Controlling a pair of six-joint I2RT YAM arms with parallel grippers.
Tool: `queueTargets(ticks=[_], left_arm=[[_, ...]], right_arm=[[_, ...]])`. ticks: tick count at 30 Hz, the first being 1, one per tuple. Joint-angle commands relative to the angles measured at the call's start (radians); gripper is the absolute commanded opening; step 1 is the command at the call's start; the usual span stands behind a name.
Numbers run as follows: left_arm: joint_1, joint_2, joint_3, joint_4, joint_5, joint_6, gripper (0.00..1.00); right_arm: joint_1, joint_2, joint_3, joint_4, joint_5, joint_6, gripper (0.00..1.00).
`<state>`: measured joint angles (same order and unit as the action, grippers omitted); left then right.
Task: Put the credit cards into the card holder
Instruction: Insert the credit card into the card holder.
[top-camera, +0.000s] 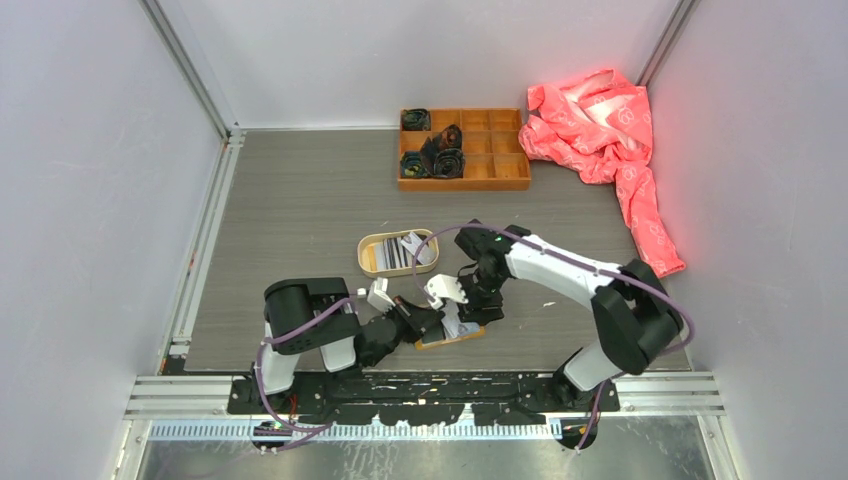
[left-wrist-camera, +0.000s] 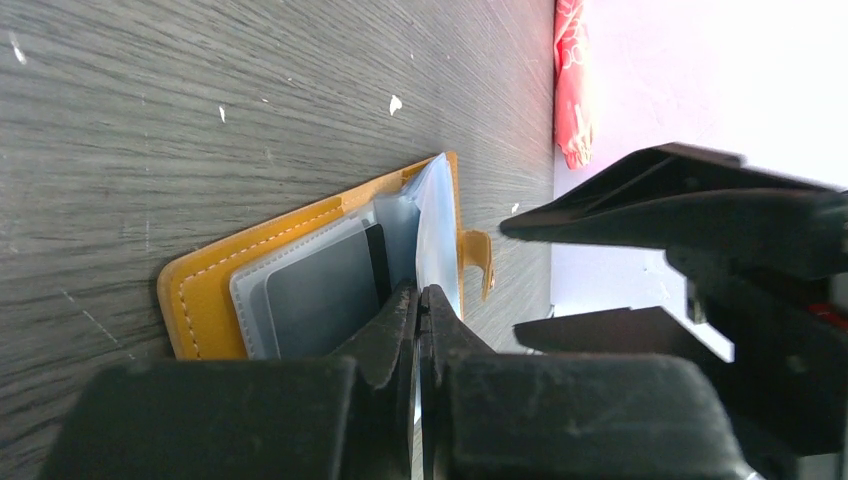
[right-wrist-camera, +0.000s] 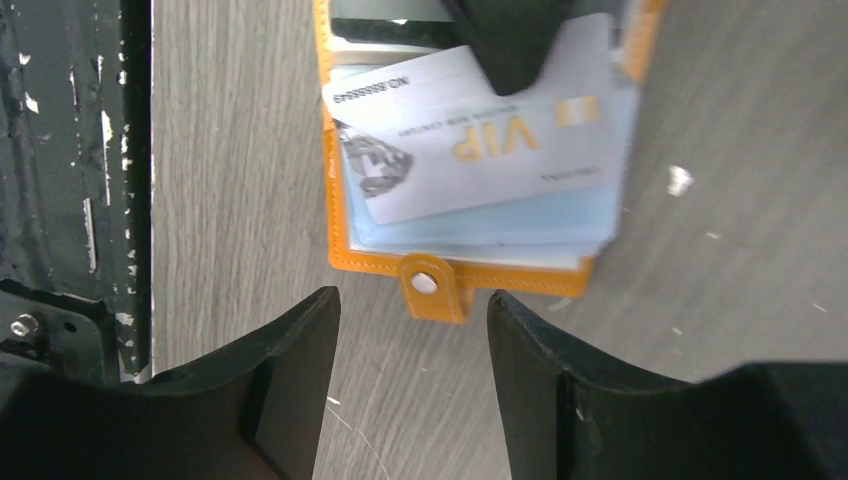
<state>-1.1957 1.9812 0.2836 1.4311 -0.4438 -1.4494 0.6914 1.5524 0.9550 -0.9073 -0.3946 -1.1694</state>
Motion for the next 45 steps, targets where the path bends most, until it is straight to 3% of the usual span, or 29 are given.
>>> queueTargets(ticks=[1, 5, 11, 14, 26, 36, 45], left_arm=[[-0.001, 0.017, -0.005, -0.001, 0.011, 0.043, 0.00], [0.003, 0.026, -0.003, -0.001, 0.015, 0.035, 0.03], [0.011, 0.001, -0.023, -0.002, 0.024, 0.044, 0.21], [0.015, -0.011, -0.032, -0.013, 0.030, 0.044, 0.25], [0.029, -0.065, -0.020, -0.116, 0.067, 0.036, 0.25], [0.054, -0.056, 0.004, -0.132, 0.121, 0.028, 0.25], [0.059, -0.051, 0.013, -0.138, 0.145, 0.028, 0.25]], right_arm=[[-0.012, -0.115, -0.022, 0.035, -0.078, -0.012, 0.61], [-0.009, -0.150, -0.060, 0.040, -0.196, -0.081, 0.54], [0.023, -0.157, -0.090, 0.083, -0.208, -0.094, 0.43], [0.045, -0.151, -0.094, 0.093, -0.211, -0.099, 0.35], [0.206, -0.208, -0.165, 0.308, -0.185, -0.004, 0.13], [0.332, -0.175, -0.232, 0.496, -0.001, 0.035, 0.10], [0.342, -0.138, -0.246, 0.570, 0.100, 0.055, 0.11]])
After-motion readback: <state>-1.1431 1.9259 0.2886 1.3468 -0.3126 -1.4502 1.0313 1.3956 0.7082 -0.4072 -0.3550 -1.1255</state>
